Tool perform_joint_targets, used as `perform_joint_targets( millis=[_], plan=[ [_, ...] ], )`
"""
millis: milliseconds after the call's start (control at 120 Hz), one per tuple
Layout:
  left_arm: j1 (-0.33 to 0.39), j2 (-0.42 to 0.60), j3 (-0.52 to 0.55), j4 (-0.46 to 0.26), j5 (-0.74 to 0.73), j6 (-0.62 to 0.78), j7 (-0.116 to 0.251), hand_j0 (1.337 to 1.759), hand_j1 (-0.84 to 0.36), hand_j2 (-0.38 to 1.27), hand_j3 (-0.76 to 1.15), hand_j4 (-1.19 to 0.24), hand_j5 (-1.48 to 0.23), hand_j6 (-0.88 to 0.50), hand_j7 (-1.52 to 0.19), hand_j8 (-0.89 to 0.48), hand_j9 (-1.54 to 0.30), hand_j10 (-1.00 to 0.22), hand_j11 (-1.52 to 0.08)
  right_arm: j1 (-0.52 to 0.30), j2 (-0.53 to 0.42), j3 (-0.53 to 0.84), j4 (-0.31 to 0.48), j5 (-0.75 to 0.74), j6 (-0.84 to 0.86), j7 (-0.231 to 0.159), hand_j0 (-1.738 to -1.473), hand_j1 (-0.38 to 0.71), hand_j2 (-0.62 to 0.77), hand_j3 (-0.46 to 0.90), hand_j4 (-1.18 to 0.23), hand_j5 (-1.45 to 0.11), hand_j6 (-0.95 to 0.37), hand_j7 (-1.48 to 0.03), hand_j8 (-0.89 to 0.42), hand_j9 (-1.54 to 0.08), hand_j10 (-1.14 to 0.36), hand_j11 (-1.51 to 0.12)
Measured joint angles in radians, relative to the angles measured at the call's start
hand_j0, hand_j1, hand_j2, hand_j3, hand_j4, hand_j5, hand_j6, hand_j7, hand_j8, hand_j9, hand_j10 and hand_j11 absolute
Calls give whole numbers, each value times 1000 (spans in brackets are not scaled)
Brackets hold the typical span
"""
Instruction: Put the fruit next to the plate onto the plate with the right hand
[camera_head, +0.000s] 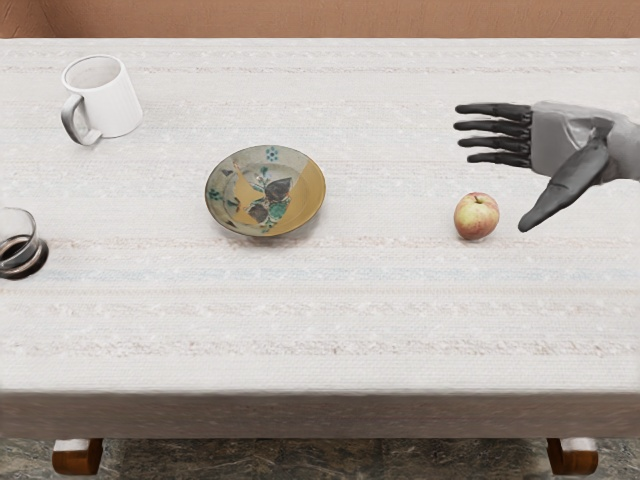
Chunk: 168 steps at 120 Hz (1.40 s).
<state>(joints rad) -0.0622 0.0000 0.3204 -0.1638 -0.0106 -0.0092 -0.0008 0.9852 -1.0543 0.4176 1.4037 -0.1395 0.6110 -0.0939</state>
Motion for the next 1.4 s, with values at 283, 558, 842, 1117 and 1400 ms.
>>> perform_joint_targets(
  millis=[283,558,842,1117,1400],
  plan=[
    [-1,0,0,0,0,0,0,1658,69,47,0,-234,-303,-234,-303,-234,-303,-234,-303,25,69,18,3,-341,-148,-189,-1658,-298,-7,0,-46,-58,-46,-58,-46,-58,-46,-58],
    [0,0,0,0,0,0,0,1658,69,47,0,-234,-304,-234,-304,-234,-304,-234,-304,-79,249,-41,-23,-735,-645,-216,-1658,-302,-6,0,-44,-54,-46,-53,-45,-53,-44,-53],
    [-1,0,0,0,0,0,0,1658,69,47,0,-234,-303,-234,-303,-234,-303,-234,-303,-116,349,-171,-58,-818,-930,-222,-1658,-154,-30,0,-168,-215,-170,-214,-169,-215,-168,-214],
    [-1,0,0,0,0,0,0,1658,69,47,0,-234,-304,-234,-304,-234,-304,-234,-304,-114,403,-180,-94,-814,-950,-223,-1658,-14,-53,0,-284,-366,-286,-365,-285,-366,-284,-365],
    [-1,0,0,0,0,0,0,1658,69,47,0,-234,-304,-234,-304,-234,-304,-234,-304,-111,431,-179,-97,-812,-945,-232,-1658,74,-67,0,-359,-460,-359,-461,-342,-461,-358,-461]
  ],
)
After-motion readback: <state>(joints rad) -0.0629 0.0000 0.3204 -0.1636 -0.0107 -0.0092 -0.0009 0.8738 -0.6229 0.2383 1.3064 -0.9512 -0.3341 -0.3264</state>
